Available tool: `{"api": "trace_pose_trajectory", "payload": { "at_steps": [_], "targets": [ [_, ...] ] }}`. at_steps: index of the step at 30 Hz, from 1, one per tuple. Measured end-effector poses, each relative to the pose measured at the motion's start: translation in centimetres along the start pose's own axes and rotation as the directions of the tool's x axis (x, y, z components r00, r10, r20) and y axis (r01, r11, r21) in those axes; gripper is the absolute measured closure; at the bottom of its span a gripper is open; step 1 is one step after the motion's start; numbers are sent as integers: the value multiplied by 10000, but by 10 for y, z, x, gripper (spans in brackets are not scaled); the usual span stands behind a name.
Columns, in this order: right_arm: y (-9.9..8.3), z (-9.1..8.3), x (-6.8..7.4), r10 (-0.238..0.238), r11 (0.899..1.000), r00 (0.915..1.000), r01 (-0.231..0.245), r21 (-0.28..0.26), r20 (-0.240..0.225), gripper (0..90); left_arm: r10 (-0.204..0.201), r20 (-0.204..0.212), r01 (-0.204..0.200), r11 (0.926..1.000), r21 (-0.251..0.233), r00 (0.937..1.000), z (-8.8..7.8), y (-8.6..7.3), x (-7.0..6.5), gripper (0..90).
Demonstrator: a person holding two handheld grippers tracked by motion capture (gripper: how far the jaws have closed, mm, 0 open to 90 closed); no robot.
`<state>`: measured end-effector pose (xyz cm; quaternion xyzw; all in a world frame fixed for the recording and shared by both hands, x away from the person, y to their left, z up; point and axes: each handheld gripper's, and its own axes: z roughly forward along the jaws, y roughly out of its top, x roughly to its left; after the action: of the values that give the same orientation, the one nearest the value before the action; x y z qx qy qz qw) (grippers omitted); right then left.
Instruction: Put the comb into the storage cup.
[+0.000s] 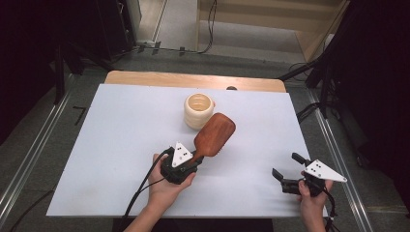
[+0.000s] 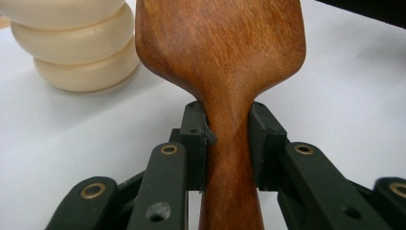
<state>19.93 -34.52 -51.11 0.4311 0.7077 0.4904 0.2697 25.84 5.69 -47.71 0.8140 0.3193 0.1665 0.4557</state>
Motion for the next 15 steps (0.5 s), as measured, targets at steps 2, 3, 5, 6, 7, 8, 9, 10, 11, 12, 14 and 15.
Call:
{"api": "trace_pose_trajectory", "payload": {
  "at_steps": [2, 3, 5, 6, 7, 8, 9, 10, 11, 12, 14, 15],
  "targets": [
    [6, 1, 7, -106, 9999, 9999, 107, -77, 31, 4, -25, -42, 25, 10000, -55, 10000, -2, -1, 1, 719],
    [10, 1, 10, -203, 9997, 9998, 203, -166, 2, 4, -57, -31, 56, 10000, -72, 10000, -3, -2, 2, 718],
    [18, 2, 18, -135, 9997, 9997, 130, -225, -199, 4, -99, -49, 98, 9999, -138, 9999, -5, -3, 3, 718],
    [20, 3, 21, -74, 9997, 9996, 68, -239, -267, 4, -141, -47, 140, 9997, -187, 9999, -5, -4, 4, 718],
    [23, 4, 24, 12, 9997, 9993, -22, -255, -386, 4, -161, -59, 160, 9997, -194, 9999, -6, -4, 5, 718],
    [26, 6, 26, 93, 9997, 9986, -105, -234, -519, 4, -206, -95, 204, 9994, -264, 9997, -7, -4, 5, 719],
    [30, 8, 29, 103, 9997, 9982, -117, -235, -596, 3, -182, -89, 179, 9994, -280, 9998, -9, -5, 6, 718],
    [34, 10, 34, 112, 9997, 9976, -125, -195, -688, 3, -194, -117, 190, 9993, -313, 9997, -9, -5, 6, 718],
    [36, 12, 36, 97, 9998, 9970, -110, -171, -766, 4, -218, -99, 214, 9991, -362, 9997, -10, -5, 6, 718],
    [40, 14, 40, 101, 9998, 9962, -115, -155, -862, 3, -217, -129, 212, 9990, -390, 9997, -11, -5, 7, 718],
    [47, 18, 46, 134, 9997, 9939, -155, -187, -1092, 3, -239, -147, 232, 9989, -419, 9996, -12, -6, 7, 718],
    [50, 20, 49, 205, 9996, 9929, -228, -177, -1168, 3, -209, -157, 202, 9989, -426, 9997, -13, -6, 7, 718]
  ]
}}
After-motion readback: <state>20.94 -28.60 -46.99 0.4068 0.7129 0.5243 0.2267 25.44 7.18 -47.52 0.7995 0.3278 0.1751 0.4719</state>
